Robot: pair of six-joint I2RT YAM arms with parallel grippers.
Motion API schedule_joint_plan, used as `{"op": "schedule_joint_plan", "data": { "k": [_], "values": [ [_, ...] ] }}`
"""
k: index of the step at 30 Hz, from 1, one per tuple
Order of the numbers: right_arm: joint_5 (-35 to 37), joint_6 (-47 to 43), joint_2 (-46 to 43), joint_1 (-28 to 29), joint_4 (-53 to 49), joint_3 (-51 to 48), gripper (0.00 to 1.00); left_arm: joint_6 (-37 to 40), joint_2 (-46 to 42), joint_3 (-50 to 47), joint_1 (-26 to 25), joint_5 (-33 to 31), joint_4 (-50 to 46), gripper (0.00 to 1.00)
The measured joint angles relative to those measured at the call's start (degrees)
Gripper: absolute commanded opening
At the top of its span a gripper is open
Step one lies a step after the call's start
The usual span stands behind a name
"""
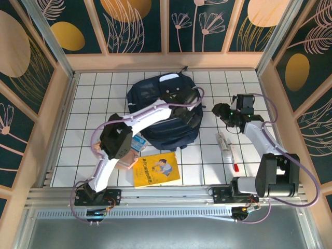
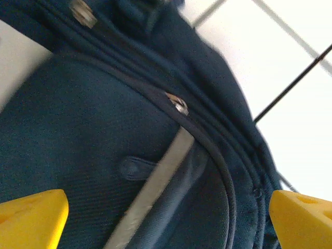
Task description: Pack books, pencil case, and school supplies into a backpack
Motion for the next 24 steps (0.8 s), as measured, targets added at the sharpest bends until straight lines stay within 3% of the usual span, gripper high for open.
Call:
{"op": "schedule_joint_plan", "data": {
  "k": [2,3,4,6,7,9,17,24],
  "values": [
    [0.4,0.0,-1.6,0.0,0.0,-1.6,0.55,-0.5,2.3,0.7,-1.0,-2.6,-1.1,0.96],
    [0.6,0.0,-2.4,0.0,0.0,-2.4,0.55,-1.6,3.6,1.7,-1.6,-4.5,-1.9,0.9],
    [0.7,0.1,-3.0,0.0,0.1,-3.1,0.55,-2.5,4.7,3.0,-2.0,-6.5,-2.6,0.77],
    [0.8,0.7,-4.2,0.0,0.1,-4.7,0.55,-5.2,7.1,6.7,-2.2,-10.7,-4.3,0.34],
    [0.8,1.2,-4.6,0.0,0.1,-5.1,0.55,-6.1,7.7,8.0,-2.2,-11.3,-5.0,0.18],
    [0.8,1.8,-5.0,0.0,0.2,-5.7,0.55,-8.0,8.3,9.9,-2.4,-14.5,-5.6,0.0],
    [-0.1,-1.2,-3.6,1.0,0.6,-2.7,0.56,-7.4,1.1,5.3,-1.4,-16.2,-5.4,0.0],
    [1.4,-17.1,5.5,6.8,9.5,1.4,0.58,4.6,-14.4,-7.7,-1.2,-16.3,1.1,0.0]
  ]
}}
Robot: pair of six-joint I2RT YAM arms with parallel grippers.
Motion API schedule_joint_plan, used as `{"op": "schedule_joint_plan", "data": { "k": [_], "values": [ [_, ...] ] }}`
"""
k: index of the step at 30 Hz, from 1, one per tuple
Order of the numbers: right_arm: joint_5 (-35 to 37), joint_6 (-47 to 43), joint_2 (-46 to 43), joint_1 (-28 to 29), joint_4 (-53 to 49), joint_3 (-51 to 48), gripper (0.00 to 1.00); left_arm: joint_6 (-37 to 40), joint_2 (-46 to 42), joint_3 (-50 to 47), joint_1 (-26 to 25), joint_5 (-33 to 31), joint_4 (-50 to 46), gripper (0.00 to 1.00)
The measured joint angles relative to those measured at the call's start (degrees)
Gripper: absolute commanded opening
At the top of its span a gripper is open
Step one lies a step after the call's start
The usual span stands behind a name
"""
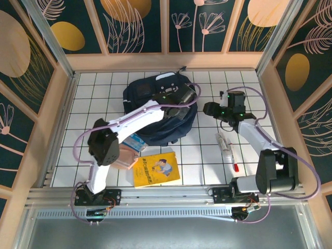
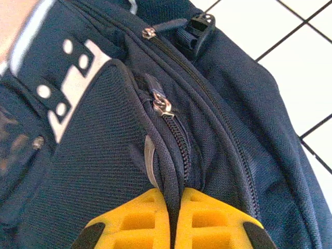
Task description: Pack books, pencil case, and school supplies into a backpack
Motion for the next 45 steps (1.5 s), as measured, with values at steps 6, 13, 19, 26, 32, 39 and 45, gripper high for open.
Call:
{"op": "schedule_joint_plan", "data": {
  "k": [6,13,19,26,32,39,45],
  "values": [
    [-7.6,-14.3,8.4,-1.1,3.8,0.5,0.57,14.7,-8.9,-11.1,1.1,2.7,7.9,0.0],
    [-19.1,-34.2,10.4,-0.6,6.6,-1.4,0.58,22.4,-16.9,-17.9,8.1,10.5,13.9,0.0],
    [-20.4,-39.7,10.4,1.4,13.6,-6.5,0.58,24.6,-20.4,-18.2,9.6,13.0,16.0,0.0],
    [-16.7,-44.0,6.9,2.5,23.7,-7.3,0.59,26.1,-20.5,-18.3,9.5,17.9,16.2,0.0],
    [-14.7,-47.7,3.7,-0.3,31.3,-12.3,0.58,27.1,-20.9,-18.3,9.5,19.3,16.2,0.0],
    [-17.6,-48.5,3.5,-1.2,35.2,-13.0,0.51,26.8,-23.1,-20.2,9.5,21.6,17.2,0.0],
    [-18.2,-48.5,3.6,-1.2,37.6,-12.9,0.51,26.8,-24.4,-21.8,9.5,22.7,17.7,0.0]
  ]
}}
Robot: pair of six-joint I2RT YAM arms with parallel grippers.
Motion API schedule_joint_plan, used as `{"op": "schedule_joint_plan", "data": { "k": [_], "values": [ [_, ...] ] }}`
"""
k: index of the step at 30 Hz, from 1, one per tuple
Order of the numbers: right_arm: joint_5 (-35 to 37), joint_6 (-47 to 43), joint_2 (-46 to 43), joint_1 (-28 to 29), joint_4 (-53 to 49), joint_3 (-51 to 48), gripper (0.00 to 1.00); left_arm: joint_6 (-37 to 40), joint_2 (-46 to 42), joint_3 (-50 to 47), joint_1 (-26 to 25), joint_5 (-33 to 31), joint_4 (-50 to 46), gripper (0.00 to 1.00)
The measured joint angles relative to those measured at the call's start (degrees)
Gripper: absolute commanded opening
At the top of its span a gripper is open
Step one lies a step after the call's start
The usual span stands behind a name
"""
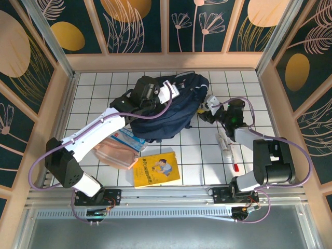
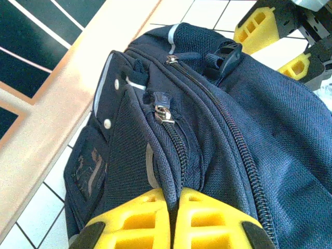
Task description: Pack books, pencil case, and school supplies into a backpack
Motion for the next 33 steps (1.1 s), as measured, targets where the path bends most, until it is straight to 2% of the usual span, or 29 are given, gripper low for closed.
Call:
{"op": "schedule_joint_plan", "data": {
  "k": [6,12,19,22,27,33],
  "values": [
    [-2.4,-0.5,0.9,-0.2,-1.5,1.9,0.35,0.0,-0.6,-0.9,0.0,0.2,0.3,0.0],
    [-5.0,-2.4,1.7,-0.9,-7.7,4.9,0.34,-0.2,-0.8,-1.2,0.0,0.4,0.7,0.0],
    [-8.4,-5.7,4.0,-1.6,-16.4,9.4,0.17,-0.2,-0.8,-1.3,0.0,1.0,0.7,0.0],
    [-9.6,-6.6,4.7,-1.9,-19.7,10.8,0.14,-0.2,-0.8,-1.3,0.0,1.1,0.7,0.0],
    [-11.6,-7.8,5.5,-2.2,-24.3,12.9,0.0,-0.1,-0.8,-1.3,0.0,1.0,0.7,0.0],
    [-12.6,-9.3,5.6,-2.9,-29.5,14.8,0.0,0.0,-0.8,-1.3,0.0,-0.6,0.9,0.0]
  ]
}}
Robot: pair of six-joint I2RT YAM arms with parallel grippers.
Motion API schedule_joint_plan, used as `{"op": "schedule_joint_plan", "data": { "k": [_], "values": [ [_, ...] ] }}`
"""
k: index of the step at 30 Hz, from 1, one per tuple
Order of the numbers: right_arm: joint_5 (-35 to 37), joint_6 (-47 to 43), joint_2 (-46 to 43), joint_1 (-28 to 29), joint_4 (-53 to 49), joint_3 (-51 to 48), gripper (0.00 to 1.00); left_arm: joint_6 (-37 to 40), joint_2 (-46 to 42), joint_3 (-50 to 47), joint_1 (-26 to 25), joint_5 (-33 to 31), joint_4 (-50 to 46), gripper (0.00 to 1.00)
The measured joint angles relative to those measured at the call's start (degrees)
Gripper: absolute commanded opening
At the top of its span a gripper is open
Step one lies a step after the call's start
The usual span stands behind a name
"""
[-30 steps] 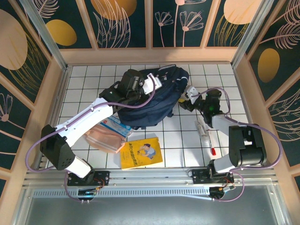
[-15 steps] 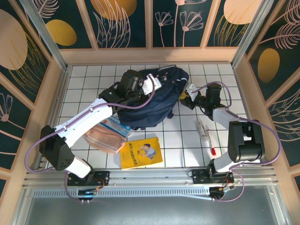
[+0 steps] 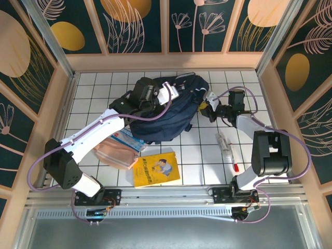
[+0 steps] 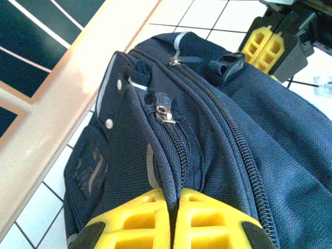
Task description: Pack books, pencil case, and school supplies into a backpack
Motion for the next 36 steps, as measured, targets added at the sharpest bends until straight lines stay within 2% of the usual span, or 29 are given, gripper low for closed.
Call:
{"op": "schedule_joint_plan", "data": {
  "k": [6,10,17,23,28,32,36],
  "values": [
    [0.6,-0.2,-0.5,-0.3,-5.0,0.3,0.0,-0.7,0.1,0.0,-0.5,-4.2,0.3,0.0],
    [4.2,-1.3,-3.0,0.7,-9.8,0.6,0.0,-2.8,0.4,-0.5,-0.8,-6.6,1.0,0.0],
    [8.7,-3.2,-5.9,8.0,-19.2,3.6,0.0,-7.0,4.3,0.0,-1.9,-7.2,1.0,0.0],
    [7.5,-1.7,-7.4,12.8,-22.8,3.8,0.0,-13.0,4.9,-1.3,-3.6,-7.4,2.4,0.0],
    [7.7,0.3,-7.4,16.9,-23.8,3.9,0.0,-21.0,6.5,-0.8,-4.1,-8.3,2.6,0.0],
    [7.9,1.3,-7.4,18.7,-25.9,4.7,0.0,-28.3,11.8,6.3,-4.6,-10.5,-0.9,0.0],
    [8.5,3.0,-9.3,20.1,-27.7,5.6,0.0,-34.3,20.7,19.1,-4.8,-12.8,-7.0,0.0]
  ]
}}
